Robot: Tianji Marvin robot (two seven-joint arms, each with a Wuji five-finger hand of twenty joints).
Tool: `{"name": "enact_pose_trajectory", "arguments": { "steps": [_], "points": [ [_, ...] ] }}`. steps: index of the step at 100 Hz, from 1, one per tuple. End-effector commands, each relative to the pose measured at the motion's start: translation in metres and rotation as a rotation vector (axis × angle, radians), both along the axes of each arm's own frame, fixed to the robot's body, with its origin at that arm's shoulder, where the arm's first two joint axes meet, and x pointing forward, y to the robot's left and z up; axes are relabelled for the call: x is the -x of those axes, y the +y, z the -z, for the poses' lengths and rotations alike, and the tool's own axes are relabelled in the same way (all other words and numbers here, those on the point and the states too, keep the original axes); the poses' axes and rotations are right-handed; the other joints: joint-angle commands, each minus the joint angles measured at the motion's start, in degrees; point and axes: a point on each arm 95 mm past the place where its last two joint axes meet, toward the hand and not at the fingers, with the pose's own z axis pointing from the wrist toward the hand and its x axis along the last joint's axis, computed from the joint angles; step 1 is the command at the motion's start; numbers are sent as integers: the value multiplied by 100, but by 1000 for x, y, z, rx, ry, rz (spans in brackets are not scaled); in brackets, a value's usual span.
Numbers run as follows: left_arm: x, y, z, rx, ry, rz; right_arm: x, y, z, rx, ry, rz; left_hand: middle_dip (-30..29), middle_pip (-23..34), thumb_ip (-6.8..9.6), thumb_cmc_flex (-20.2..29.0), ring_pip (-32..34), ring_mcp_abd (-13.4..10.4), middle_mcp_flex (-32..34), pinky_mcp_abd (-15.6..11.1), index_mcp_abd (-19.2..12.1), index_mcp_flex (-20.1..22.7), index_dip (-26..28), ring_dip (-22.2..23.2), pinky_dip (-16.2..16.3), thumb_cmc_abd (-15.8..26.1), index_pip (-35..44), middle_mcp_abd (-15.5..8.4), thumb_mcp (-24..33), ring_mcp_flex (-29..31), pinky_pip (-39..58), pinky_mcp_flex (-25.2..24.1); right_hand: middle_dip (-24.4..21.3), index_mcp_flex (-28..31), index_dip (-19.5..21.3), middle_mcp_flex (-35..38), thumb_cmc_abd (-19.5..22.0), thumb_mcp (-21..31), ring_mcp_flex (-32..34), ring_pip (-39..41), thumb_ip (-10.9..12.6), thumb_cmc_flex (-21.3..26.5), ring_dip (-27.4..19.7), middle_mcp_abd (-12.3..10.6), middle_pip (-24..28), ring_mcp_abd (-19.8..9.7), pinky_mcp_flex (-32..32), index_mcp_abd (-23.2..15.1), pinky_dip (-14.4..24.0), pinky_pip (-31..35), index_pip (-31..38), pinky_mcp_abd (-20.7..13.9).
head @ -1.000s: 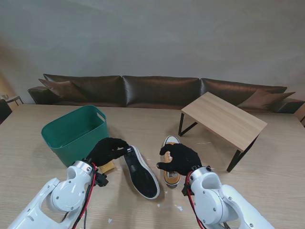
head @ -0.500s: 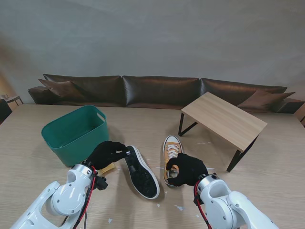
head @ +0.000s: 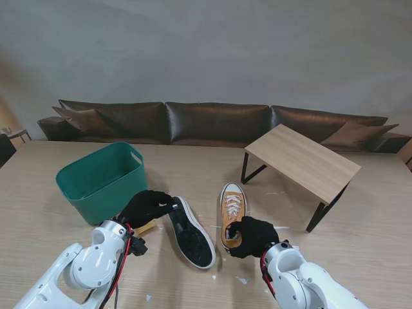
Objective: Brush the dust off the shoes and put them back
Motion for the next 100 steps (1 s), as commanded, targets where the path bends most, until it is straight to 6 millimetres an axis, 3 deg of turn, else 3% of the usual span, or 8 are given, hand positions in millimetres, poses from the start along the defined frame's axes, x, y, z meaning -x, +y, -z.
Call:
{"name": "enact_pose_trajectory", "arguments": {
  "steps": [1, 21, 31, 49, 56, 65, 79, 100],
  "points": [
    [1, -2, 2, 0, 22, 14, 2, 2, 11, 13, 16, -4, -47, -25, 221, 73, -87, 82, -92, -58, -78, -7, -4, -6, 99, 228, -57, -25, -133, -114, -124, -101, 91, 210, 236, 290, -324, 272, 383, 147, -90, 119, 16, -208, 110, -107, -1538, 111, 148, 283, 369, -18],
    [-1, -2, 3, -3, 24, 19, 3, 5, 28, 62, -17, -25, -49, -30, 222, 71, -83, 78, -111, -58, -78, -8, -4, -1, 113, 242, -58, -17, -150, -112, -147, -106, 191, 911, 973, 1602, -763, 683, 1360, 683, -210, 254, 132, -576, 426, -503, -815, 599, 87, 838, 1661, -85],
    [-1, -3, 3, -3, 24, 19, 3, 6, 35, 96, -43, -35, -48, -27, 224, 78, -86, 90, -106, -58, -73, 0, -2, -2, 120, 240, -55, -6, -153, -119, -152, -105, 445, 1062, 975, 2081, -1089, 783, 1778, 1220, -791, 362, 293, -726, 732, -663, -523, 592, 47, 1152, 2471, -133],
    [-3, -4, 4, 3, 25, 21, 3, 8, 47, 144, -56, -46, -50, -29, 225, 80, -87, 79, -113, -58, -74, 16, 1, -2, 131, 249, -48, -3, -165, -120, -159, -104, 972, 1454, 1696, 2583, -1147, 838, 2285, 2198, -1038, 273, 573, -936, 1352, -896, -240, 409, 120, 1515, 3754, -151],
    [-3, -4, 4, 3, 26, 22, 2, 8, 51, 157, -62, -53, -50, -31, 225, 79, -86, 68, -119, -58, -73, 7, 0, -1, 135, 258, -52, -13, -168, -119, -161, -103, 1137, 1868, 2048, 2888, -984, 896, 2558, 2538, -938, 202, 621, -1037, 1570, -964, -65, 294, 161, 1677, 4209, -146],
    [-4, -4, 4, 4, 28, 20, 1, 7, 54, 160, -59, -62, -51, -32, 226, 83, -86, 74, -123, -58, -64, 2, 0, 0, 138, 254, -54, -3, -176, -118, -163, -103, 1501, 2429, 2915, 3235, -317, 923, 2855, 3003, -303, 14, 656, -1160, 1819, -1064, 143, 176, 259, 1936, 4624, -167],
    [-5, -4, 6, 5, 32, 13, -1, 4, 51, 178, -65, -114, -52, -33, 228, 91, -85, 71, -130, -59, -55, 17, 3, 0, 143, 253, -47, 10, -177, -121, -165, -102, 1530, 2505, 3558, 3356, 478, 864, 2934, 3039, -163, -180, 636, -1371, 1603, -1104, 429, 236, 400, 2234, 4967, -478],
    [-7, -3, 8, 7, 39, 6, -3, 0, 33, 105, -93, -149, -52, -34, 229, 89, -84, 86, -138, -56, -47, 23, 5, 2, 145, 264, -46, 18, -181, -122, -186, -115, 811, 3360, 3414, 4270, -591, 1706, 2918, 2955, -417, -10, 1218, -1417, 319, -1094, 1651, 533, 295, 2235, 4407, -872]
  ]
}}
